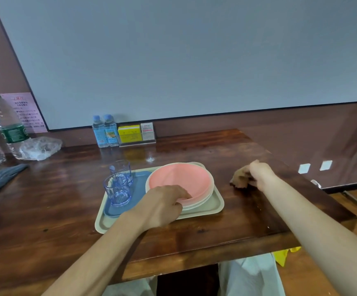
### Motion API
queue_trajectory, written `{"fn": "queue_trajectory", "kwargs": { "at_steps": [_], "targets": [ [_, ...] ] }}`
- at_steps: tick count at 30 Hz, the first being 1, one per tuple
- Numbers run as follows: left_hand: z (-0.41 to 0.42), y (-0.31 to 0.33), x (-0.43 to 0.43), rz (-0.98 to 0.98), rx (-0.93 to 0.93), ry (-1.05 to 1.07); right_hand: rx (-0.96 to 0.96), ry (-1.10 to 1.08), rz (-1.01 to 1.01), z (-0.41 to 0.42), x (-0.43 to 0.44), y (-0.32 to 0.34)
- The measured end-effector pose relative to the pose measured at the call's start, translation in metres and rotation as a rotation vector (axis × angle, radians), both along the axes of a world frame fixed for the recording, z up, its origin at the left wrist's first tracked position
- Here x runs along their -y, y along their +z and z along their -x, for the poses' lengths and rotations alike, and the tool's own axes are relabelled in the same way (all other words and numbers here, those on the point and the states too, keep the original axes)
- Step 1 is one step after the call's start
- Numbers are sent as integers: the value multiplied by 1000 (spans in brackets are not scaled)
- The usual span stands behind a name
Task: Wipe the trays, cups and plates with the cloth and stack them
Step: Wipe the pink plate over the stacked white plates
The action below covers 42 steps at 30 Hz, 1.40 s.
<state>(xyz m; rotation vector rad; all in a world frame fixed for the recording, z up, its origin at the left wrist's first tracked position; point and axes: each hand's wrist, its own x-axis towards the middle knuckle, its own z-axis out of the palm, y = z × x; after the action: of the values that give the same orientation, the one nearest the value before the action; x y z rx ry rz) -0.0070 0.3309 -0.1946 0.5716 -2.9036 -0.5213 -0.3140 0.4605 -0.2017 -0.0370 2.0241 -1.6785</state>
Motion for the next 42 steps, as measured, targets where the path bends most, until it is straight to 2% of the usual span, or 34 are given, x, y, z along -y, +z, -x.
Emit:
{"fn": "queue_trajectory", "kwargs": {
  "at_steps": [3, 6, 8, 12, 16, 21, 27, 32, 37, 42],
  "targets": [
    [-1, -2, -1, -27, -1, 9, -195, 48, -226, -1, -11, -6],
    [0, -3, -1, -31, -16, 15, -411, 57, -593, -7, -14, -5],
    [1, 0, 1, -61, -21, 10, -502, 58, -734, -18, -12, 1],
    [5, 7, 13, -193, -75, -2, -640, 257, -671, -50, 3, 20],
    [16, 22, 30, -238, -57, -15, -619, 551, -345, -79, 29, 33],
    [31, 42, 66, -256, 44, -68, -687, 732, -267, -97, 72, 43],
    [54, 68, 120, -257, -187, 45, -865, 706, -147, -96, 135, 52],
    [91, 67, 165, -239, -250, 99, -925, 678, -28, -76, 188, 51],
    [131, 49, 200, -334, -302, 180, -884, 665, 26, -42, 232, 40],
    [142, 70, 214, -464, -286, 244, -801, 713, -27, -28, 247, 66]
  ]
}}
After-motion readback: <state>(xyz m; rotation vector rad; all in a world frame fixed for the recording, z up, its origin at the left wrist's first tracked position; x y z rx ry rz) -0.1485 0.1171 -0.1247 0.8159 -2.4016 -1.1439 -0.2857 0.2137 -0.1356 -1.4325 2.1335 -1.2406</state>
